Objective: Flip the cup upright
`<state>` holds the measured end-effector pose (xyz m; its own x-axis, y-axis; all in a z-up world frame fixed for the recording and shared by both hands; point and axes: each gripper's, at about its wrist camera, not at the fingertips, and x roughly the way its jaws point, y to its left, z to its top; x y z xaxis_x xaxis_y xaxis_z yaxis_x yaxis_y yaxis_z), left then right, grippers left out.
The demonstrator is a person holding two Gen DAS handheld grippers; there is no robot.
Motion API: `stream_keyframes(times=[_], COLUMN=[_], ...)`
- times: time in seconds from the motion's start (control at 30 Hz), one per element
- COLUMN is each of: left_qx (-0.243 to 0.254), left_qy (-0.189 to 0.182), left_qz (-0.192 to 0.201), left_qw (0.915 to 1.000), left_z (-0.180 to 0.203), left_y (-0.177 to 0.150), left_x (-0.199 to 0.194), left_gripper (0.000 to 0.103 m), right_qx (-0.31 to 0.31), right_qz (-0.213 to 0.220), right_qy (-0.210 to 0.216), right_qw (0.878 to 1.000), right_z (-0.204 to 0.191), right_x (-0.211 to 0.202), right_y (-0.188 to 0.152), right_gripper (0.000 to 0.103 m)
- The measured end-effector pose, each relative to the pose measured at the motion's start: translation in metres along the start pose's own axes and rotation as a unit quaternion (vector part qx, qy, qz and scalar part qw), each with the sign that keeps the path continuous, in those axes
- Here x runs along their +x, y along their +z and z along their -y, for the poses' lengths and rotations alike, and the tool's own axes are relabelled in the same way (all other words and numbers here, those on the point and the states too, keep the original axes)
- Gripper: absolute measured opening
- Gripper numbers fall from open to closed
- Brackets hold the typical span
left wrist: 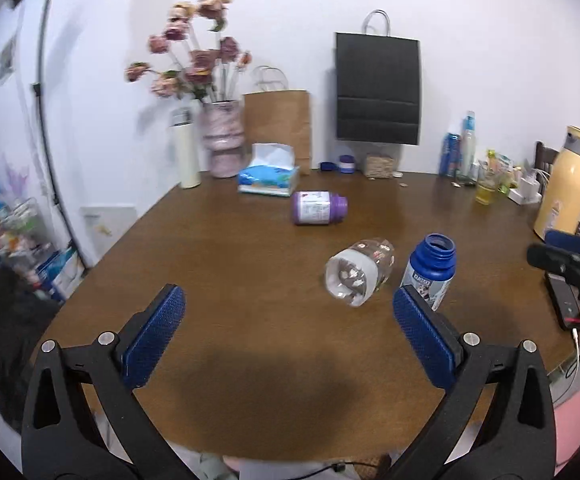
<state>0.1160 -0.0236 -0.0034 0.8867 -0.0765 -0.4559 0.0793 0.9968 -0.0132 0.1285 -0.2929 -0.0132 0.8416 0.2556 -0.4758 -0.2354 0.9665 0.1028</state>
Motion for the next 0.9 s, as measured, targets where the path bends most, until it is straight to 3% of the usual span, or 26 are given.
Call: stream_keyframes(times=[0.17, 0.3, 0.4, 0.53, 0.9], left_qx=[-0.02, 0.02, 0.029, 0.023, 0.025], left_qy=[0.009, 0.015, 0.004, 0.0, -0.001], left_qz=[0.045, 0.105, 0.097, 0.103, 0.113], left_qw=[0.9988, 0.9942, 0.9948, 0.9944, 0.9933], left_z=[-0.004, 0.005, 0.01, 0.012, 0.012], left_y=[-0.023, -0.054, -0.071, -0.074, -0.074], left_x=[-0.052, -0.093, -0.107, -0.113, -0.118], left_gripper=[0.103, 0.103, 0.103, 0.103, 0.103], right_qx=[-0.001, -0.02, -0.029, -0.042, -0.042], right_qz=[0.028, 0.076, 0.106, 0.1, 0.097], right_qy=[0.011, 0.003, 0.006, 0.031, 0.021], right_qw=[1.0, 0.997, 0.994, 0.994, 0.994], right_z=[-0.023, -0.051, -0.065, -0.075, -0.075], right_x=[-0.04, -0.085, -0.107, -0.105, -0.107], right_y=[-0.032, -0.07, -0.093, -0.095, -0.097], right_gripper=[0.087, 0.087, 0.087, 0.087, 0.087])
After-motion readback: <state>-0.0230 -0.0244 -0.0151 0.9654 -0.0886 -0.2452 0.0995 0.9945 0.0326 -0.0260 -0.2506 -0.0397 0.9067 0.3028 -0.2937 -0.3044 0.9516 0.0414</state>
